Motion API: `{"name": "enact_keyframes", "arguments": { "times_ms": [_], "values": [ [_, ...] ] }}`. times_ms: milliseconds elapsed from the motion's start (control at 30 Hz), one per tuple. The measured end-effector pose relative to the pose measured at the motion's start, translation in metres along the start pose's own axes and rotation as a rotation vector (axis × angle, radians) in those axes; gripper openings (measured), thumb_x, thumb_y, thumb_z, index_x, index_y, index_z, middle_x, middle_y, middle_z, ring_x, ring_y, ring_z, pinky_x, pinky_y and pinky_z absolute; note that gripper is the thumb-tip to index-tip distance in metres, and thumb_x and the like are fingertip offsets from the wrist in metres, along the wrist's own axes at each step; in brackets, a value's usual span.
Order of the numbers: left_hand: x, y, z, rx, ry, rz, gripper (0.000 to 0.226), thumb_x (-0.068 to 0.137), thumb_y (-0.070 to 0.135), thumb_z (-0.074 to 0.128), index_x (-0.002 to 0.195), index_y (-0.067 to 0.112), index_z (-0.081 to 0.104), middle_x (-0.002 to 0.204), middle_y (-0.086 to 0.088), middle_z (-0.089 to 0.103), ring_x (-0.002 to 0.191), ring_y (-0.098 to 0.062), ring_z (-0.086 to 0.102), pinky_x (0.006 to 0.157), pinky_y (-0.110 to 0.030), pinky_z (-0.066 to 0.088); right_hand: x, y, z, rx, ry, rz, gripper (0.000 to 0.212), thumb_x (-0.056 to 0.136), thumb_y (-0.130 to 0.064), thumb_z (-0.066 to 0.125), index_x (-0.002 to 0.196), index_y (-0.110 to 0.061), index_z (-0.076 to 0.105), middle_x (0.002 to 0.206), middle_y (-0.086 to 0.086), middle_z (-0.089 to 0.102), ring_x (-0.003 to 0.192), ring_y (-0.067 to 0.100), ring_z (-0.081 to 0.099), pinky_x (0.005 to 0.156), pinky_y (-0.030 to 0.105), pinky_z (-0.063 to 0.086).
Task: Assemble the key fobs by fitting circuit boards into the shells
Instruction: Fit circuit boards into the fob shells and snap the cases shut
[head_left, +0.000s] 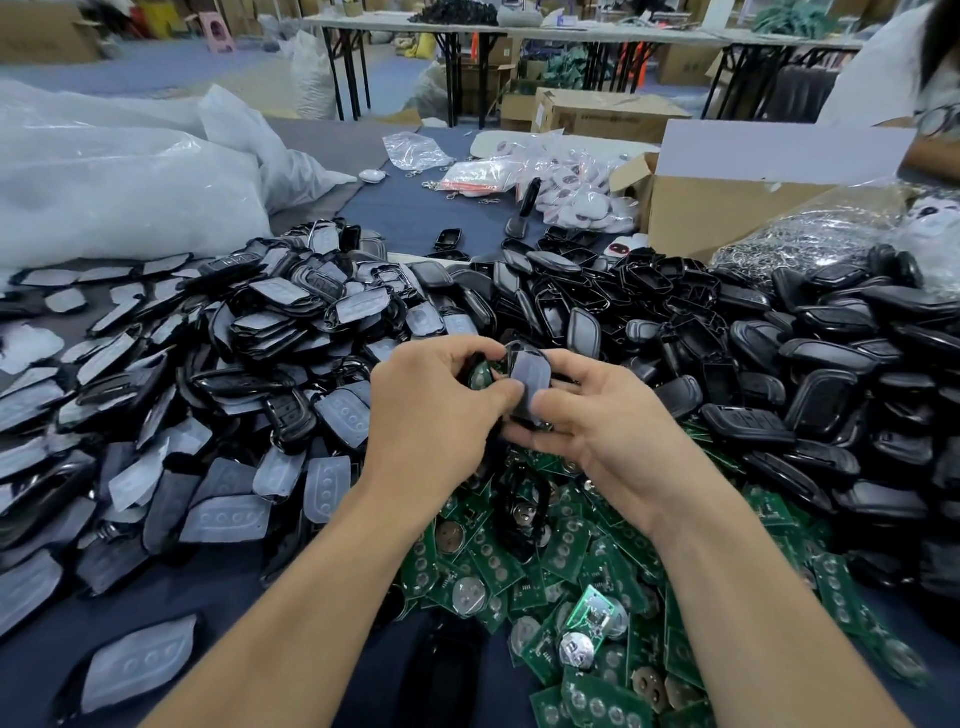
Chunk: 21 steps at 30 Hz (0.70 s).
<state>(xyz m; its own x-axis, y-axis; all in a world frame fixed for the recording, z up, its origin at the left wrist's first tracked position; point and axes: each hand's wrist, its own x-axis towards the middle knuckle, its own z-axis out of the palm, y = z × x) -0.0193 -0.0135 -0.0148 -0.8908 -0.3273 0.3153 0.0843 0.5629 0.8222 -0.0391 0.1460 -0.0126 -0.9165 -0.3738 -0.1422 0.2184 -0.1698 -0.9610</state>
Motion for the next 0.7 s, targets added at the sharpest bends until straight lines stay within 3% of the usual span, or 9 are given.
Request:
{"name": "enact_keyframes", "arguments": {
  "times_ms": [133, 200, 300, 367, 467, 533, 700],
  "values": [
    [0.001, -0.002, 0.001, 0.037, 0.004, -0.023, 0.030, 0.072, 0.042, 0.091, 0.101, 0.040, 0.081, 0.080, 0.028, 0.061, 0.083, 0.012, 0.059, 0.063, 0.003, 0.039, -0.001, 0.000, 0.002, -0.044, 0.011, -0.013, 0.041, 0.091, 0.013, 0.065, 0.127, -0.008, 0.065, 0.110, 0.019, 0.077, 0.099, 0.029, 0.076, 0.090, 0.040, 0.063],
    [0.000, -0.002, 0.001, 0.034, 0.005, -0.029, 0.029, 0.071, 0.042, 0.091, 0.098, 0.041, 0.080, 0.078, 0.026, 0.063, 0.077, 0.009, 0.061, 0.062, 0.001, 0.041, -0.001, 0.001, 0.004, -0.074, 0.059, -0.023, 0.041, 0.091, 0.016, 0.062, 0.124, -0.008, 0.064, 0.107, 0.020, 0.077, 0.094, 0.028, 0.076, 0.083, 0.037, 0.064],
    [0.002, -0.003, 0.001, -0.013, -0.018, -0.029, 0.021, 0.071, 0.041, 0.091, 0.083, 0.048, 0.075, 0.068, 0.008, 0.072, 0.072, -0.006, 0.063, 0.064, -0.012, 0.048, 0.000, 0.001, 0.005, -0.067, 0.146, -0.030, 0.031, 0.095, 0.017, 0.055, 0.117, -0.004, 0.060, 0.093, 0.015, 0.079, 0.082, 0.024, 0.076, 0.070, 0.032, 0.063],
    [0.006, -0.005, 0.001, -0.084, -0.044, -0.072, 0.022, 0.073, 0.037, 0.090, 0.079, 0.050, 0.073, 0.066, 0.010, 0.072, 0.060, -0.004, 0.059, 0.053, -0.015, 0.046, 0.001, -0.001, 0.003, -0.027, 0.166, -0.020, 0.026, 0.096, 0.018, 0.051, 0.113, -0.002, 0.058, 0.086, 0.013, 0.078, 0.080, 0.025, 0.077, 0.067, 0.030, 0.062],
    [0.011, -0.010, 0.001, -0.209, -0.083, -0.168, 0.025, 0.084, 0.027, 0.081, 0.096, 0.048, 0.075, 0.067, 0.015, 0.071, 0.058, 0.004, 0.057, 0.057, -0.009, 0.043, 0.000, -0.003, 0.000, 0.035, 0.161, -0.009, 0.027, 0.096, 0.019, 0.048, 0.110, -0.001, 0.061, 0.090, 0.016, 0.078, 0.080, 0.025, 0.077, 0.067, 0.029, 0.061],
    [0.011, -0.012, 0.001, -0.295, -0.141, -0.216, 0.026, 0.093, 0.021, 0.070, 0.109, 0.042, 0.073, 0.066, 0.011, 0.071, 0.061, -0.002, 0.058, 0.060, -0.013, 0.046, -0.001, -0.004, 0.000, 0.061, 0.159, -0.003, 0.027, 0.096, 0.018, 0.048, 0.108, -0.001, 0.064, 0.094, 0.019, 0.077, 0.078, 0.024, 0.076, 0.066, 0.029, 0.061],
    [0.006, -0.006, 0.003, -0.442, -0.243, -0.232, 0.019, 0.085, 0.035, 0.066, 0.101, 0.034, 0.077, 0.058, 0.007, 0.064, 0.054, -0.009, 0.055, 0.054, -0.021, 0.046, -0.001, -0.004, 0.003, 0.040, 0.160, -0.008, 0.026, 0.097, 0.015, 0.049, 0.104, -0.002, 0.068, 0.090, 0.019, 0.075, 0.075, 0.026, 0.075, 0.066, 0.030, 0.061]
  ]
}}
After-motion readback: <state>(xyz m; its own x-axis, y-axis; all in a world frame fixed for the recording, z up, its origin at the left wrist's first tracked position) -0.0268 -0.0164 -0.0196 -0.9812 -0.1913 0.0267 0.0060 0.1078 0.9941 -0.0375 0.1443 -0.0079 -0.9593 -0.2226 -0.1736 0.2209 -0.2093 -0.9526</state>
